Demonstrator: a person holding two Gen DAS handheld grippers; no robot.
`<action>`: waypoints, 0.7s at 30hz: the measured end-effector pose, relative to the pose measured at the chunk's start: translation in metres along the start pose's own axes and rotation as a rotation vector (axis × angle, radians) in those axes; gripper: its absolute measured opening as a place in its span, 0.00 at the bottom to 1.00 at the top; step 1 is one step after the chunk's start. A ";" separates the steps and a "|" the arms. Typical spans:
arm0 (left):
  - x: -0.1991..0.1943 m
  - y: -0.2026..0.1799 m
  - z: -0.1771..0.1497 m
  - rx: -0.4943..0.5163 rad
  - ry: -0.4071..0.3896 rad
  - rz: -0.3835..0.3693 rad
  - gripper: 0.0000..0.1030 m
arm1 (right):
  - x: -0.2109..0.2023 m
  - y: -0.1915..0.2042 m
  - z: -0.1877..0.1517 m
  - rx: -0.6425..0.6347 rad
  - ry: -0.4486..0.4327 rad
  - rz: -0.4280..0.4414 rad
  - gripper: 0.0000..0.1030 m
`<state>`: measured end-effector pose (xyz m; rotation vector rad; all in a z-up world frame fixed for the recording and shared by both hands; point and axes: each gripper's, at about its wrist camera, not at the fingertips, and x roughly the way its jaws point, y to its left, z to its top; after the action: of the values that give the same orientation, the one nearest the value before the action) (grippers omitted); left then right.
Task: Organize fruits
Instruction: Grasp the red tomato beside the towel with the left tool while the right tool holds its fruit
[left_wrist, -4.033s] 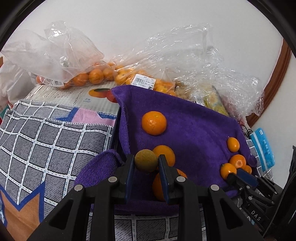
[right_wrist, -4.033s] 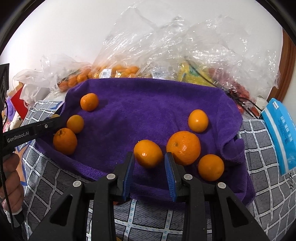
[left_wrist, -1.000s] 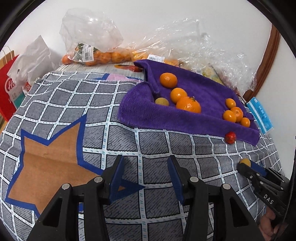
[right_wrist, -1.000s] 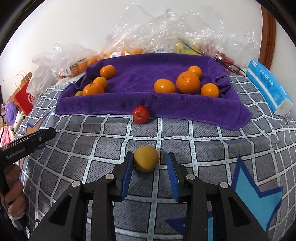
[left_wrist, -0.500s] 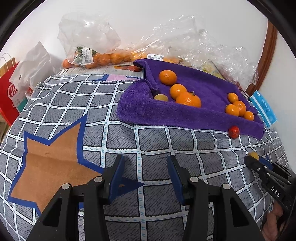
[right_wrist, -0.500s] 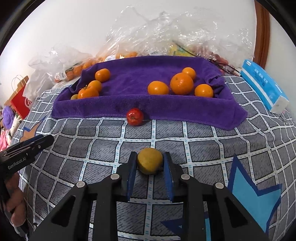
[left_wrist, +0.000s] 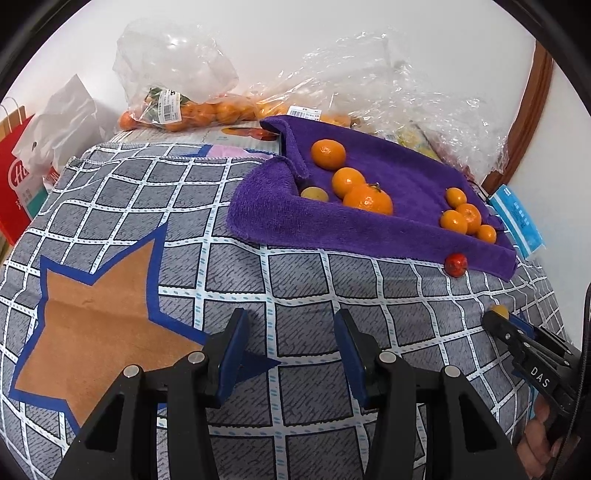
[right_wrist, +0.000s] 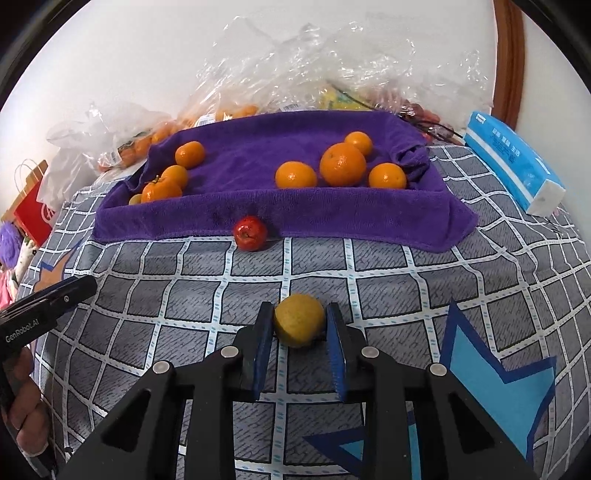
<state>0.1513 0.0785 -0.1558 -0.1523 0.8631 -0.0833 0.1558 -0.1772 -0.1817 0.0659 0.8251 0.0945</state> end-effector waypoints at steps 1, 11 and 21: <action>0.000 0.001 0.000 -0.003 0.000 -0.004 0.44 | -0.001 0.000 0.000 0.000 -0.005 -0.005 0.27; -0.006 -0.007 0.000 -0.014 0.032 -0.017 0.44 | -0.023 -0.013 0.005 0.029 -0.029 0.001 0.27; -0.016 -0.056 0.014 0.068 0.001 -0.028 0.44 | -0.066 -0.042 0.015 0.039 -0.137 -0.002 0.27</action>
<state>0.1506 0.0265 -0.1252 -0.1010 0.8583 -0.1384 0.1250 -0.2270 -0.1274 0.1071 0.6900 0.0708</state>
